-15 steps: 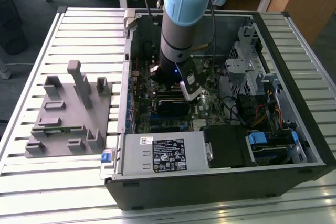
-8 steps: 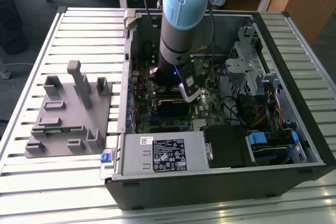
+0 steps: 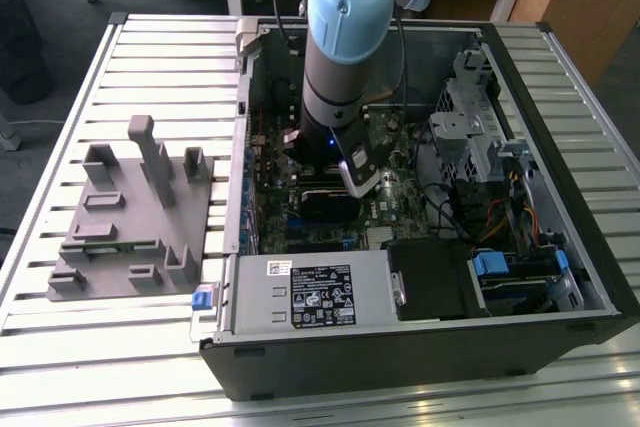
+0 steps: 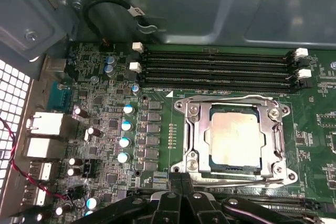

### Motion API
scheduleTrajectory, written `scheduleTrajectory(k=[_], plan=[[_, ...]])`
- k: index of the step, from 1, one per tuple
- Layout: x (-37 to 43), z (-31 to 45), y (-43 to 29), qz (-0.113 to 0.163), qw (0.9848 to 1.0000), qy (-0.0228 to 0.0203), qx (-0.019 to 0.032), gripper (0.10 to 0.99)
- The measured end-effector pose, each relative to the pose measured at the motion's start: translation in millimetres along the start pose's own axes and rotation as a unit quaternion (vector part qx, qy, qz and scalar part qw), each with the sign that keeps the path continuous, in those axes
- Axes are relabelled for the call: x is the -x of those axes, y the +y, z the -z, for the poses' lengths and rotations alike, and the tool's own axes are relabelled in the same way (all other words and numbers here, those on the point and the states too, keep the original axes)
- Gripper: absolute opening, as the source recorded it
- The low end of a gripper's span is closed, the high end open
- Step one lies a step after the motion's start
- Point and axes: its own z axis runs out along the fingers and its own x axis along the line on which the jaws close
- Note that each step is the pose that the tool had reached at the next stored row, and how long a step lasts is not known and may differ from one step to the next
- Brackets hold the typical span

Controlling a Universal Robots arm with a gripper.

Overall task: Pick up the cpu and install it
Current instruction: 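Install the second cpu locking lever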

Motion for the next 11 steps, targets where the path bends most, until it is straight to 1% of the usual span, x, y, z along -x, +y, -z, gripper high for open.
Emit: scheduleTrajectory(k=[11], plan=[[-1.7,-4.7,2.0,0.0,1.0,-0.0002,0.0081,0.106]])
